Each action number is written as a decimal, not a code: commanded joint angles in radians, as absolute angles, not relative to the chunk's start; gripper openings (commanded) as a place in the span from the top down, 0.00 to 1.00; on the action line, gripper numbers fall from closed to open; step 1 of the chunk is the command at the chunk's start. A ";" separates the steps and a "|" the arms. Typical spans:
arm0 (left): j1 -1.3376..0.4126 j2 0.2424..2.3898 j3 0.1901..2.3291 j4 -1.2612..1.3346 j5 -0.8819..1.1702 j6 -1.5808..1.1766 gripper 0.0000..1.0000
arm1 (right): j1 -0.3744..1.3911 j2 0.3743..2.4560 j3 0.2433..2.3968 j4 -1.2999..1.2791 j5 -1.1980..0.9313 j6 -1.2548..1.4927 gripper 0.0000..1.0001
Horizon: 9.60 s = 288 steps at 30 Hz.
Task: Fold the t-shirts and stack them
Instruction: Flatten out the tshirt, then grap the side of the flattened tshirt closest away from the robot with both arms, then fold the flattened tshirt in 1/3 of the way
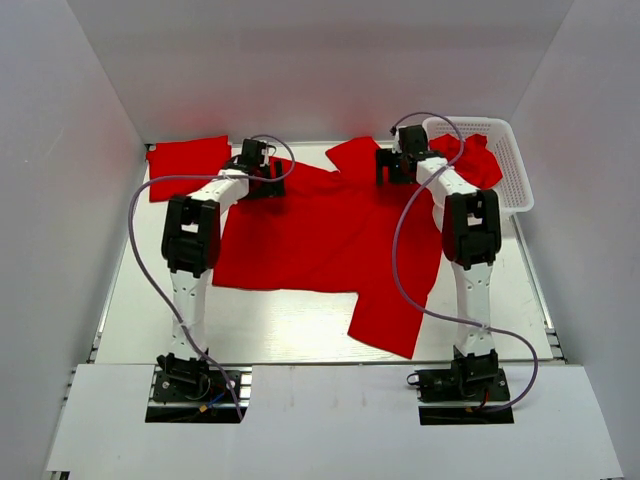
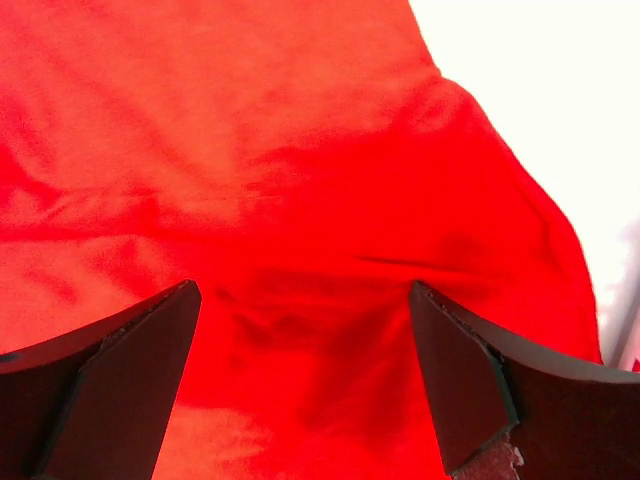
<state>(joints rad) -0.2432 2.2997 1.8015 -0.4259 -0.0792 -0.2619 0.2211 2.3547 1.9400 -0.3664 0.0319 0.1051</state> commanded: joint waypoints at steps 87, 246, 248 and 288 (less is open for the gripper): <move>-0.061 1.161 0.548 -0.488 -0.158 -0.661 1.00 | 0.684 1.125 0.580 -0.790 0.084 0.722 0.10; -0.092 1.647 1.006 -0.216 0.137 -0.425 0.01 | 0.225 1.627 1.009 -0.201 -0.247 0.350 0.18; -0.101 1.647 0.997 -0.216 0.121 -0.425 0.01 | 0.225 1.637 1.011 -0.186 -0.253 0.351 0.18; -0.101 1.761 1.029 -0.264 0.032 -0.425 0.01 | 0.224 1.652 0.980 -0.106 -0.149 0.388 1.00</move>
<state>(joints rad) -0.0978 1.7454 1.0122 -0.2539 0.0418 -0.4332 0.2226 1.7039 0.9966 -0.1528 -0.1589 0.4191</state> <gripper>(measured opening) 0.986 0.011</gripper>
